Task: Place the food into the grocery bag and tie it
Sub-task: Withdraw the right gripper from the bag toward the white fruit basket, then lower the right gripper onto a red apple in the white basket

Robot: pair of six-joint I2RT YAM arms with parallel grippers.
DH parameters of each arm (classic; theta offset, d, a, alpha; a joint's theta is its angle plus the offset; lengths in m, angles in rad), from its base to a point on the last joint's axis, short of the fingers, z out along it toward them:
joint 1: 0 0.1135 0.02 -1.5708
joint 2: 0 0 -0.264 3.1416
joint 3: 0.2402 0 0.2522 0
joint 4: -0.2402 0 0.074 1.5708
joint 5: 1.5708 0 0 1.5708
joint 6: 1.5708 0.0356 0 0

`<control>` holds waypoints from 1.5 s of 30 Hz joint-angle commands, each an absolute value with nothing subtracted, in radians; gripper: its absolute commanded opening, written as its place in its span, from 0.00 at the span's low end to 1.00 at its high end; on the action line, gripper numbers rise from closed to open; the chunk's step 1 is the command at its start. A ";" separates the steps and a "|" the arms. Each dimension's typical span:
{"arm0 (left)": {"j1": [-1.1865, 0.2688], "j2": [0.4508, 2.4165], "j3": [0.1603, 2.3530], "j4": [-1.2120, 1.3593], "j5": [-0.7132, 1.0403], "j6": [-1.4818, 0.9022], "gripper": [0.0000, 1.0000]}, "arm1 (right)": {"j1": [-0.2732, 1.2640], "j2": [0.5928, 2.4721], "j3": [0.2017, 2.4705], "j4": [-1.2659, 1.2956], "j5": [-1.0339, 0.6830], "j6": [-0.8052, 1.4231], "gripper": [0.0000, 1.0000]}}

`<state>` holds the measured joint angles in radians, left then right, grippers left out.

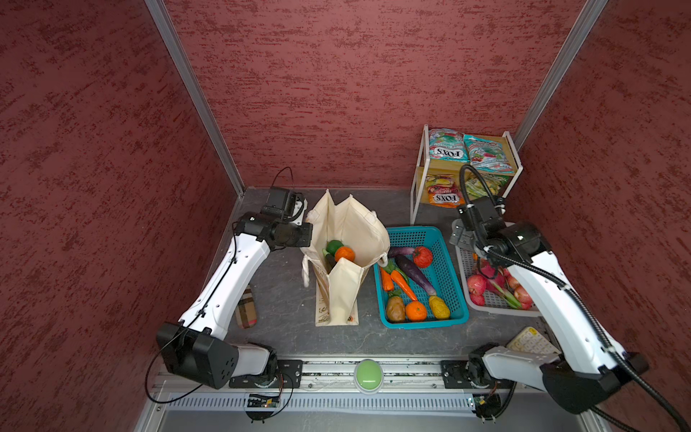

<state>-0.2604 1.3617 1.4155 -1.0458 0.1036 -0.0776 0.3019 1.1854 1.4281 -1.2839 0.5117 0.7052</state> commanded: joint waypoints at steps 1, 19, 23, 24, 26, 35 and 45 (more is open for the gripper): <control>-0.267 1.374 1.424 -1.042 0.106 -0.069 0.00 | 0.181 1.175 1.349 -1.199 0.361 0.757 0.99; -0.270 1.341 1.382 -1.031 0.121 -0.064 0.00 | -0.132 1.118 1.047 -1.039 0.023 0.890 0.97; -0.274 1.330 1.380 -1.032 0.115 -0.066 0.00 | -0.142 1.121 0.996 -1.049 0.001 0.939 0.96; -0.273 1.327 1.378 -1.030 0.114 -0.066 0.00 | -0.144 1.121 0.983 -1.045 -0.008 0.946 0.96; -0.274 1.322 1.374 -1.031 0.112 -0.066 0.00 | -0.145 1.122 0.956 -1.033 -0.021 0.959 0.95; -0.273 1.316 1.366 -1.027 0.120 -0.067 0.00 | -0.151 1.126 0.933 -1.008 0.017 0.985 0.91; -0.279 1.316 1.365 -1.027 0.120 -0.067 0.00 | -0.165 1.154 0.915 -0.969 0.036 0.975 0.89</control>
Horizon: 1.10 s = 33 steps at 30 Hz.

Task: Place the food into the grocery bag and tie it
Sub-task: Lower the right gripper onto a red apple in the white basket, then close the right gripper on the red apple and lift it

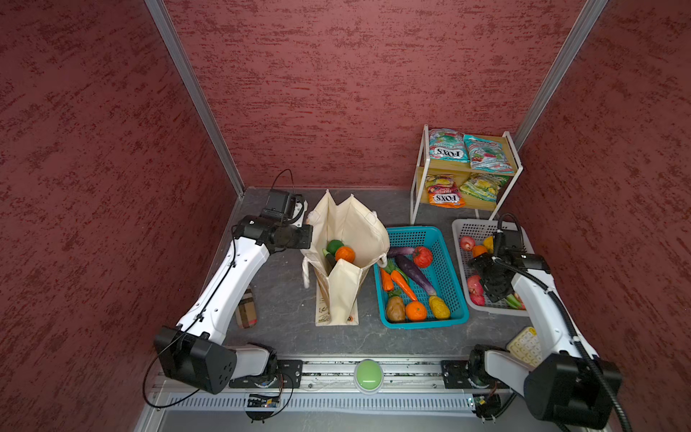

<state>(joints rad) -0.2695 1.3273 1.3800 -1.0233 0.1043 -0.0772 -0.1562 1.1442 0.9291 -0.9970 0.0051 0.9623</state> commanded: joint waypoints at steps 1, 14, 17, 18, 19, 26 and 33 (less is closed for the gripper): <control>-0.279 1.316 1.364 -1.027 0.119 -0.067 0.00 | -0.164 1.159 0.912 -0.967 0.033 0.971 0.89; -0.282 1.316 1.358 -1.025 0.117 -0.068 0.00 | -0.166 1.182 0.850 -0.932 0.051 0.972 0.86; -0.282 1.314 1.358 -1.026 0.116 -0.069 0.00 | -0.166 1.178 0.843 -0.928 0.066 0.971 0.82; -0.283 1.316 1.359 -1.025 0.117 -0.069 0.00 | -0.167 1.176 0.843 -0.925 0.069 0.969 0.81; -0.282 1.316 1.359 -1.027 0.116 -0.069 0.00 | -0.167 1.174 0.841 -0.923 0.072 0.968 0.79; -0.282 1.315 1.358 -1.028 0.115 -0.069 0.00 | -0.166 1.157 0.844 -0.913 0.081 0.960 0.66; -0.282 1.315 1.360 -1.027 0.113 -0.069 0.00 | -0.167 1.108 0.929 -0.949 0.055 0.972 0.62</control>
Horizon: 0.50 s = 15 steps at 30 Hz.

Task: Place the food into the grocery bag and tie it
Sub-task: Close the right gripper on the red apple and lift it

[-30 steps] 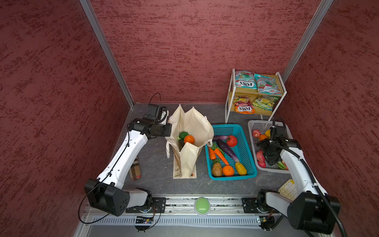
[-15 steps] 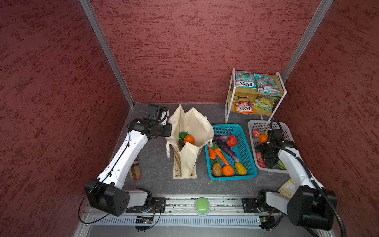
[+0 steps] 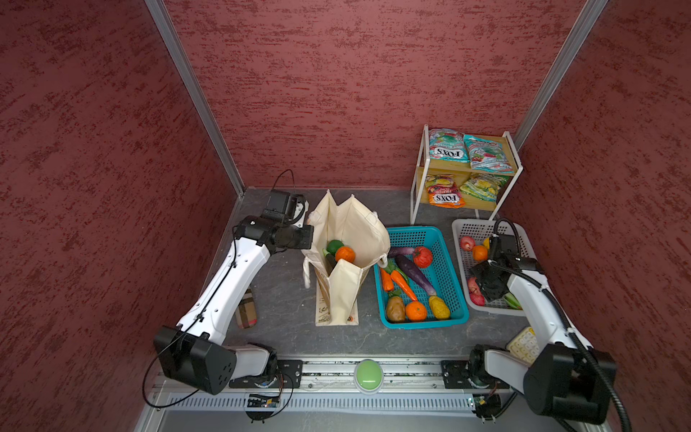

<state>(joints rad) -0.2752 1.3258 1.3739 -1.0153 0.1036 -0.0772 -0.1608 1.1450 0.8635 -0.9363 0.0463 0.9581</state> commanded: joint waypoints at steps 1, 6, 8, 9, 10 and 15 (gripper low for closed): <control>-0.282 1.316 1.360 -1.027 0.113 -0.068 0.00 | -0.166 1.097 0.953 -0.949 0.050 0.971 0.62; -0.282 1.310 1.356 -1.025 0.115 -0.068 0.00 | -0.166 1.060 1.088 -0.917 -0.012 0.966 0.60; -0.282 1.310 1.355 -1.023 0.118 -0.070 0.00 | -0.163 1.071 1.151 -0.911 -0.067 0.975 0.60; -0.282 1.311 1.353 -1.023 0.119 -0.069 0.00 | -0.158 1.079 1.178 -0.913 -0.084 0.980 0.59; -0.282 1.312 1.353 -1.020 0.121 -0.070 0.00 | -0.150 1.089 1.211 -0.922 -0.092 0.991 0.59; -0.282 1.319 1.359 -1.013 0.126 -0.070 0.00 | 0.006 1.144 1.369 -0.903 -0.032 1.047 0.58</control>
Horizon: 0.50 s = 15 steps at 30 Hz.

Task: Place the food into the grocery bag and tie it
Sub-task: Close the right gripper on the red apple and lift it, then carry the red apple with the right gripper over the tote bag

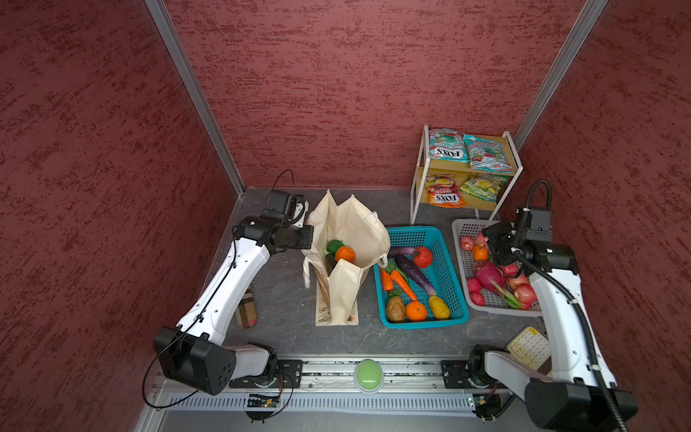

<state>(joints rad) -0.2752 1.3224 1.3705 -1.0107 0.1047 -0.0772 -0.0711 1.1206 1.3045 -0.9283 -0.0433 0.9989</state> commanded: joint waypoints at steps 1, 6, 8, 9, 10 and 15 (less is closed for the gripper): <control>-0.282 1.321 1.361 -1.012 0.128 -0.070 0.00 | 0.063 1.166 1.410 -0.896 -0.003 1.055 0.56; -0.284 1.323 1.364 -1.009 0.137 -0.071 0.00 | 0.349 1.361 1.673 -0.907 0.108 1.054 0.57; -0.285 1.322 1.362 -1.009 0.136 -0.071 0.00 | 0.448 1.445 1.791 -0.907 0.133 1.034 0.57; -0.285 1.320 1.362 -1.010 0.135 -0.071 0.00 | 0.498 1.510 1.863 -0.913 0.146 1.019 0.57; -0.284 1.318 1.362 -1.010 0.134 -0.069 0.00 | 0.547 1.564 1.931 -0.926 0.161 1.001 0.57; -0.284 1.319 1.366 -1.013 0.133 -0.069 0.00 | 0.730 1.854 2.299 -1.048 0.180 0.907 0.58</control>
